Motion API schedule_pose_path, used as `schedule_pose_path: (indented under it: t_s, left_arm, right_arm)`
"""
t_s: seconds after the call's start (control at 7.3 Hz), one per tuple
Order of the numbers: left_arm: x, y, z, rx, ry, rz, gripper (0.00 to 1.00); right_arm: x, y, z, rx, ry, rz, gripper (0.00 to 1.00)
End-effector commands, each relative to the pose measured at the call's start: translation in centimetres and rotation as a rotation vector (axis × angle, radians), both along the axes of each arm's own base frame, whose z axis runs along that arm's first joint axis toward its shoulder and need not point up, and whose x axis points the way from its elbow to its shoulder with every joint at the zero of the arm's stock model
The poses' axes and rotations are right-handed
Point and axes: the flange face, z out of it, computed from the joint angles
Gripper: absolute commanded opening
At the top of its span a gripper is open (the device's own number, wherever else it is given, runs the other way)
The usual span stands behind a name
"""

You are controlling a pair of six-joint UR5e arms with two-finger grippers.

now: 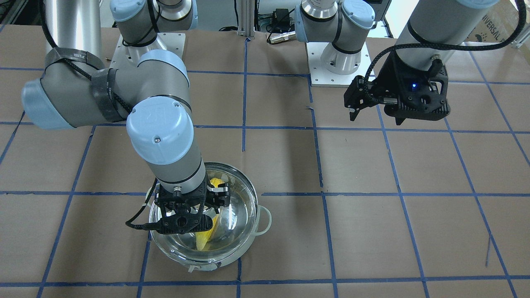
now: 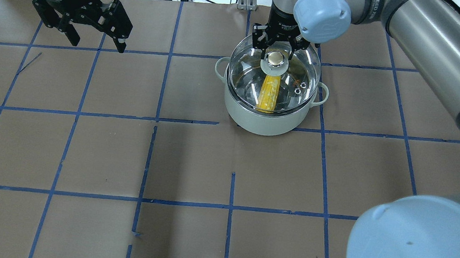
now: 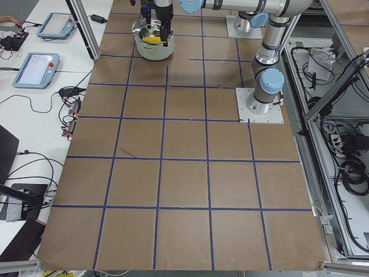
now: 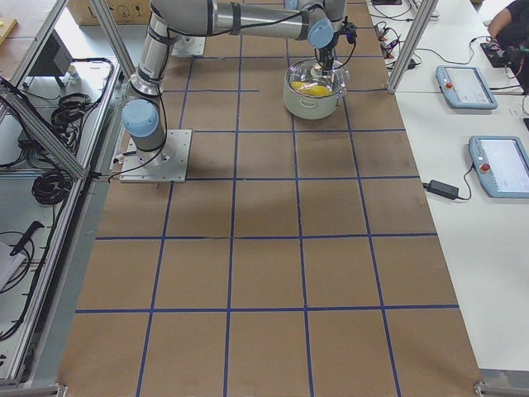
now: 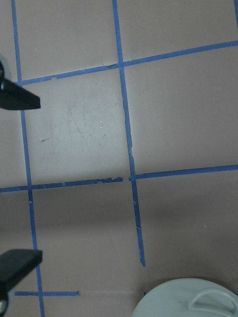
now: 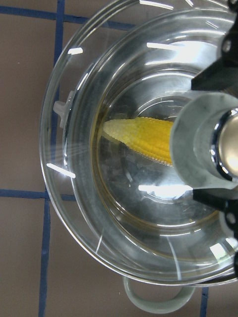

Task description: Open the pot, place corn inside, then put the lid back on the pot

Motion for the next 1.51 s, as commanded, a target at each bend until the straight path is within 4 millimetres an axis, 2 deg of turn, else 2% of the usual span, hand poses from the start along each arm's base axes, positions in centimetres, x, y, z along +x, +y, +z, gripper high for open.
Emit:
schedule_pose_path:
  t_s: [0.0, 0.96, 1.37]
  left_arm:
    - [-0.09, 0.03, -0.12, 0.004, 0.001, -0.002, 1.0]
    - [-0.17, 0.08, -0.27, 0.007, 0.001, -0.002, 1.0]
    - [-0.17, 0.08, -0.27, 0.007, 0.001, -0.002, 1.0]
  right_arm:
    - [-0.03, 0.03, 0.1, -0.001, 0.002, -0.001, 0.74]
    - [0.63, 0.53, 0.03, 0.007, 0.003, -0.001, 0.73]
    - [0.6, 0.74, -0.34, 0.026, 0.005, -0.025, 0.57]
